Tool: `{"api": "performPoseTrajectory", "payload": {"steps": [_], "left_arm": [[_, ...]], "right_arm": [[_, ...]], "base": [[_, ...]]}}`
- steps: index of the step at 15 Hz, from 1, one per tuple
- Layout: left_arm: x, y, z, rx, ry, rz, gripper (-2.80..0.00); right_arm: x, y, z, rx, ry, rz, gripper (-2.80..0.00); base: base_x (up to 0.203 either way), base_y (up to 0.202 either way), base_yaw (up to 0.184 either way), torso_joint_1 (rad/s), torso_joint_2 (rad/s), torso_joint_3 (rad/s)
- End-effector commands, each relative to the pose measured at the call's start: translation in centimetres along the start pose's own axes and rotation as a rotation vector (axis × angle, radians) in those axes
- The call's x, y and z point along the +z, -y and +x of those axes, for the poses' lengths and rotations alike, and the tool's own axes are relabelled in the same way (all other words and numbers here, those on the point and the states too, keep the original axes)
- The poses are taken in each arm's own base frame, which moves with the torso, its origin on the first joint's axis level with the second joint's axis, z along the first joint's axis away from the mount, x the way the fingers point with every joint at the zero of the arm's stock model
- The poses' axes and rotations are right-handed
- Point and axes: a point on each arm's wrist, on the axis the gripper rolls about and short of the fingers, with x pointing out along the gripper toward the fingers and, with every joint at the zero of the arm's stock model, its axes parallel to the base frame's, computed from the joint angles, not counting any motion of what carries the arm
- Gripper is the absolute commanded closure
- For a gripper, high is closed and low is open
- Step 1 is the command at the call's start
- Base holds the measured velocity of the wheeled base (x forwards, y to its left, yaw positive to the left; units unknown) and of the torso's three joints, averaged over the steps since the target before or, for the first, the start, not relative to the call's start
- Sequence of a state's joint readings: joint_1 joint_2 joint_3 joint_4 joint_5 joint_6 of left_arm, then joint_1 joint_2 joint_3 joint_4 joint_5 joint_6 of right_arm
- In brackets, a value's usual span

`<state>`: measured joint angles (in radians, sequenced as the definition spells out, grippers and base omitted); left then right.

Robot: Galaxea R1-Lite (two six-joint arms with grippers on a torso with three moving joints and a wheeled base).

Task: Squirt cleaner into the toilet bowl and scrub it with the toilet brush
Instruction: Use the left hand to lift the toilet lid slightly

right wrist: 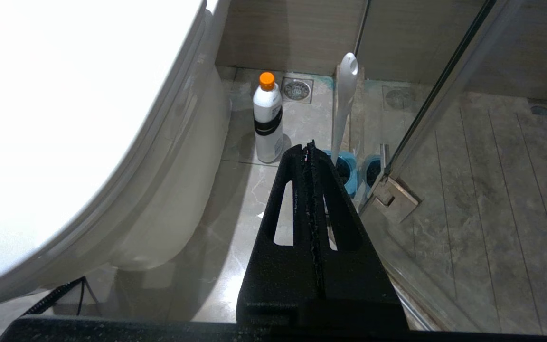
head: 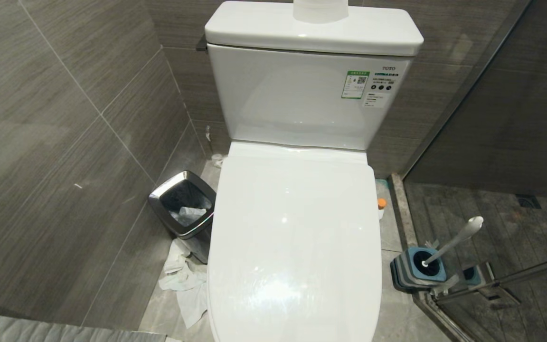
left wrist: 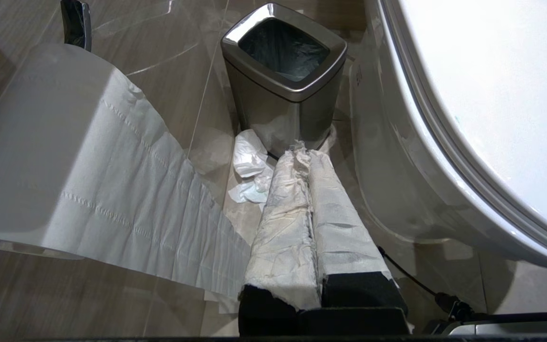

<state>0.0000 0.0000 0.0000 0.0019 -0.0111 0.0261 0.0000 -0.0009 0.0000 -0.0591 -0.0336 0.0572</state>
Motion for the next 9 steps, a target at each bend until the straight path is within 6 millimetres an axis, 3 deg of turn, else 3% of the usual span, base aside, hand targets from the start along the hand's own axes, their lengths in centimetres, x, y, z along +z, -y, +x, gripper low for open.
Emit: {"api": "performPoseTrajectory", "payload": {"steps": [1, 9], "left_arm": [[0.00, 0.00, 0.00, 0.000, 0.000, 0.001, 0.00], [0.00, 0.00, 0.00, 0.000, 0.000, 0.003, 0.00]], "right_arm": [[-0.69, 0.03, 0.15, -0.001, -0.023, -0.001, 0.00], [-0.68, 0.03, 0.15, -0.002, -0.024, -0.001, 0.00]], "base": [[0.000, 0.000, 0.000, 0.000, 0.00, 0.000], [0.000, 0.000, 0.000, 0.000, 0.00, 0.000]]}}
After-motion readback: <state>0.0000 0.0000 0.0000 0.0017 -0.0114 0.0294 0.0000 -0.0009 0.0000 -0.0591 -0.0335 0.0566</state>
